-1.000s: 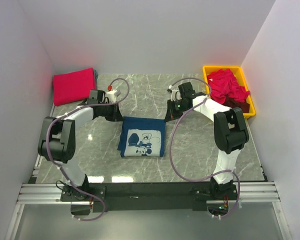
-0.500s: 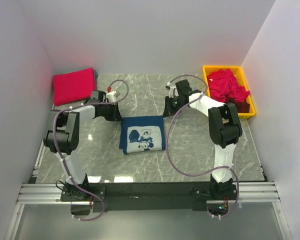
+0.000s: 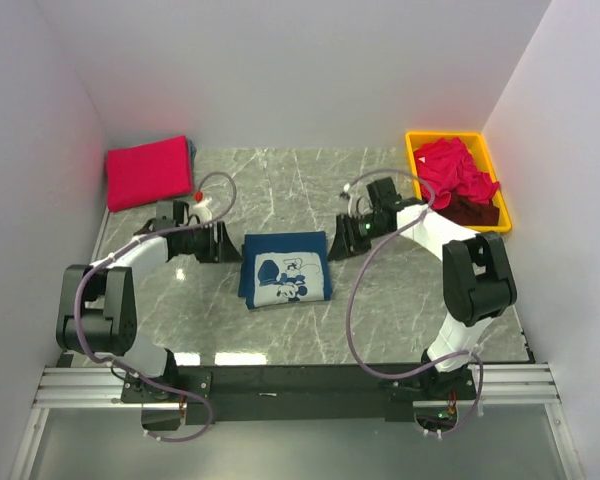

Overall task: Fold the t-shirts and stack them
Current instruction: Fold the tshirt

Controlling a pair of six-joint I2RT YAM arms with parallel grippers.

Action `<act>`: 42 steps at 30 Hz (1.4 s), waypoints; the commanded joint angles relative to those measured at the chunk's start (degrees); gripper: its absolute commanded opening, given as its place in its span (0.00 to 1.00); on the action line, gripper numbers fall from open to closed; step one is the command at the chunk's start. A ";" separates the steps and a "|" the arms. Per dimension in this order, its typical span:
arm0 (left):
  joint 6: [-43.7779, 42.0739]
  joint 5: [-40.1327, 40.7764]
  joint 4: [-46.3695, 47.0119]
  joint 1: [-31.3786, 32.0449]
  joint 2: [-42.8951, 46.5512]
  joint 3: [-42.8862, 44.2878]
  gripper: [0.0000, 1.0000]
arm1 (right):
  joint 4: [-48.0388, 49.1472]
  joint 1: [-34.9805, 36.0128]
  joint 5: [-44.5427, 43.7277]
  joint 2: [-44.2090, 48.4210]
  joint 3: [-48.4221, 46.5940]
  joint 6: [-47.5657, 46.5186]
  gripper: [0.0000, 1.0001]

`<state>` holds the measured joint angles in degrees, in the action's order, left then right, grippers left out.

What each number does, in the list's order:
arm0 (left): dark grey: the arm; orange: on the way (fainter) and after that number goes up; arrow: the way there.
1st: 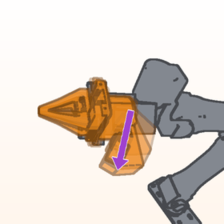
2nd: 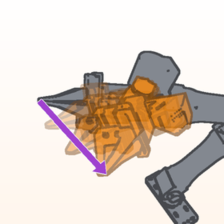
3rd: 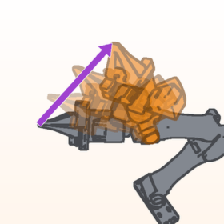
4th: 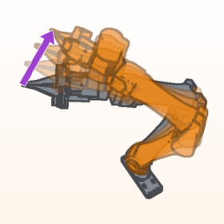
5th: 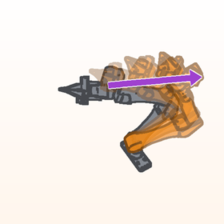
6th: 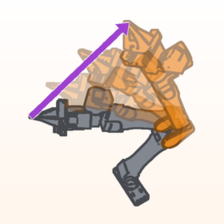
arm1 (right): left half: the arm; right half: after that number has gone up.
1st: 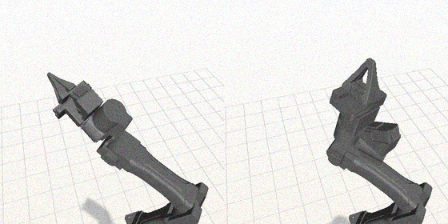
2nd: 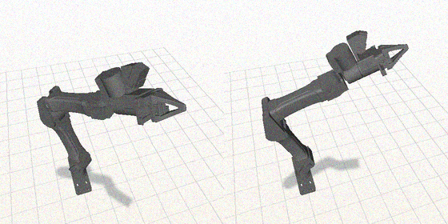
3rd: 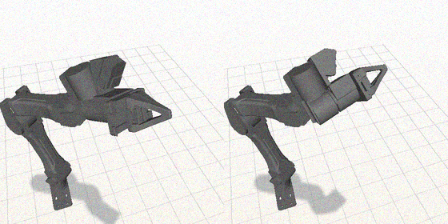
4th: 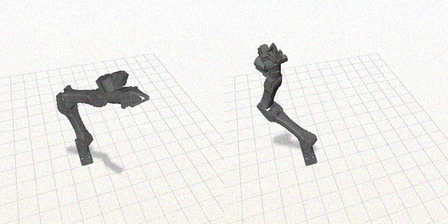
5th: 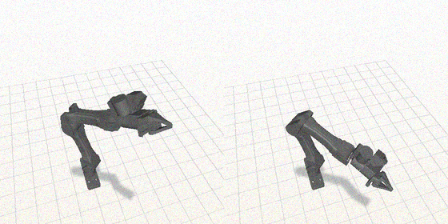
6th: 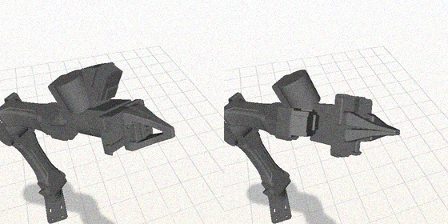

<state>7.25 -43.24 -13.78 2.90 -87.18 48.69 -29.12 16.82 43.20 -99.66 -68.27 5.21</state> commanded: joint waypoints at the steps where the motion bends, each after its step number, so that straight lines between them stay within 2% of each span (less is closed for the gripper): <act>1: 1.28 -5.01 -3.70 0.18 0.43 -3.94 0.56 | -2.95 1.55 7.33 -0.01 4.98 -2.39 0.40; 4: 2.16 -7.37 -3.88 0.44 -1.23 -5.00 0.57 | -4.27 2.78 9.09 -1.33 6.83 -3.89 0.42; 6: 2.25 -7.29 -4.06 1.84 -2.99 -4.57 0.55 | -3.92 3.65 9.71 -2.12 7.45 -3.98 0.43; 10: 1.98 -8.35 -3.80 3.78 -8.96 -3.69 0.45 | -4.01 5.06 10.76 -5.80 6.14 -4.07 0.42; 11: 2.07 -8.61 -3.28 4.13 -9.76 -3.34 0.40 | -4.01 5.15 10.68 -6.68 5.35 -4.07 0.40; 13: 2.33 -8.96 -2.92 4.14 -12.39 -2.64 0.35 | -4.27 5.07 9.81 -9.75 4.12 -4.33 0.26; 14: 2.16 -8.96 -3.09 4.14 -13.27 -1.33 0.25 | -5.06 5.07 9.28 -10.90 2.46 -4.51 0.19; 15: 1.98 -8.79 -3.18 3.96 -14.15 -0.44 0.20 | -5.33 4.63 9.01 -13.00 1.66 -4.77 0.03; 16: 1.81 -8.27 -3.10 3.35 -15.73 0.35 0.15 | -5.33 4.45 8.83 -13.71 1.04 -4.43 0.00; 17: 1.72 -7.82 -2.92 2.82 -16.35 2.10 0.03 | -5.24 4.10 8.05 -14.33 -0.10 -4.16 0.00; 18: 1.89 -7.56 -2.40 2.21 -16.88 2.81 0.01 | -5.15 3.84 7.43 -14.77 -0.80 -3.98 0.00; 25: 0.23 -6.50 -5.46 -0.87 -20.14 8.88 0.01 | -5.32 2.25 2.33 -13.46 -6.34 -3.27 0.00; 26: -0.12 -6.68 -5.99 -0.87 -19.62 8.45 0.08 | -6.20 2.25 2.33 -13.11 -7.05 -3.54 0.01; 27: -0.47 -7.20 -6.60 -0.87 -18.83 8.09 0.15 | -8.90 2.25 2.94 -12.67 -7.31 -4.15 0.17; 29: -3.01 -9.13 -8.45 -1.58 -14.62 6.87 0.32 | -10.86 1.99 3.12 -9.25 -6.27 -6.88 0.30; 30: -3.72 -11.05 -8.54 -1.84 -12.60 6.43 0.35 | -10.52 1.90 3.47 -4.98 -5.13 -7.40 0.38; 31: -5.38 -12.12 -8.98 -2.02 -8.66 5.81 0.41 | -9.56 1.81 3.82 -2.50 -3.90 -7.32 0.39; 32: -6.44 -13.78 -9.50 -1.84 -6.80 5.89 0.43 | -6.59 1.81 4.60 0.05 -1.45 -6.80 0.40; 34: -6.37 -16.86 -8.38 -1.06 -2.59 5.46 0.43 | -1.75 2.43 7.23 6.28 0.94 -1.37 0.44; 35: -3.32 -17.40 -4.71 0.25 -1.52 4.06 0.39 | 2.63 2.95 7.86 7.53 1.99 0.66 0.44; 37: 1.17 -18.45 0.83 2.02 -0.02 2.12 0.27 | 6.52 5.57 9.35 8.16 2.35 6.18 0.30; 38: 5.89 -18.37 3.30 4.46 -0.27 0.55 0.10 | 8.10 6.81 10.40 7.64 2.00 8.04 0.23; 39: 8.37 -18.45 8.98 5.70 -0.36 -0.34 0.05 | 11.34 7.78 11.37 5.29 1.91 11.89 0.13; 40: 14.14 -18.63 12.08 7.98 -1.15 -2.17 0.02 | 13.20 9.62 12.42 3.78 1.91 13.84 0.09; 41: 16.98 -18.54 15.94 9.13 -1.85 -2.98 0.01 | 16.44 10.42 14.61 2.11 1.91 15.69 0.02; 42: 19.36 -18.63 21.29 10.10 -2.55 -3.77 0.01 | 17.86 11.30 15.33 -1.30 1.91 18.32 0.00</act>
<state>15.22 -59.29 -6.63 9.89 -87.29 48.42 -20.38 25.19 53.60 -93.97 -66.65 13.65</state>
